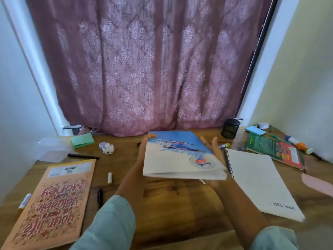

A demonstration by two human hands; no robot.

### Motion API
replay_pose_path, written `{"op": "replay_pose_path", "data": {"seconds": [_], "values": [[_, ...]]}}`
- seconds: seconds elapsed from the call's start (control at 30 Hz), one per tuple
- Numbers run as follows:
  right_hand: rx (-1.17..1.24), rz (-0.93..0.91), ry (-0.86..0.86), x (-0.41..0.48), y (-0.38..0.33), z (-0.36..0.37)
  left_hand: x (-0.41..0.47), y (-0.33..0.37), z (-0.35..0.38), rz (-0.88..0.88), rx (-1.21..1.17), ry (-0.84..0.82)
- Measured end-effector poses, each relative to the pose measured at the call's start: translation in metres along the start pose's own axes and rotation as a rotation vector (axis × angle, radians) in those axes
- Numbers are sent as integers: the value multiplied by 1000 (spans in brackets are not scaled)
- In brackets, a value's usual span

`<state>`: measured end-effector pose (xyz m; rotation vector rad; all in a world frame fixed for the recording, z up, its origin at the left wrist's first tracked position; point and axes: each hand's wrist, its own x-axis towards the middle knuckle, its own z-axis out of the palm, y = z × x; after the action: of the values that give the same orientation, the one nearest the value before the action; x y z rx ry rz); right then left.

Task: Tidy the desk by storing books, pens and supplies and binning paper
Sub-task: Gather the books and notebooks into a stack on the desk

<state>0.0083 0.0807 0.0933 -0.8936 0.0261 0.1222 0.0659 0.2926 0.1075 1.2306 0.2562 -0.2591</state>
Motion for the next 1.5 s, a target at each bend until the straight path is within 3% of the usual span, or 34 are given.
{"op": "replay_pose_path", "data": {"seconds": [0.1,0.17,0.2,0.3,0.4,0.73,0.9,1.03,1.33,1.5], "values": [[-23,178,-77,-5,-22,-15,-1,-3,21,68,-12,-45],[-124,127,-85,-5,-36,-24,2,-13,34,176,101,177],[-204,76,-59,-5,-44,-29,1,-19,42,192,61,176],[-360,-4,117,-6,-64,-63,-11,-38,77,69,-158,-60],[-417,-36,203,-10,-87,-108,-20,-64,120,-78,-118,-198],[-417,23,421,-39,-115,-243,11,-173,221,13,470,-289],[-812,146,615,-44,-103,-282,7,-219,230,123,806,-380],[-1081,121,712,-37,-85,-302,5,-232,233,243,1251,-338],[-1193,56,895,-13,-78,-309,7,-226,221,279,1489,-496],[-1182,83,953,-4,-79,-305,13,-231,212,232,1370,-466]]}}
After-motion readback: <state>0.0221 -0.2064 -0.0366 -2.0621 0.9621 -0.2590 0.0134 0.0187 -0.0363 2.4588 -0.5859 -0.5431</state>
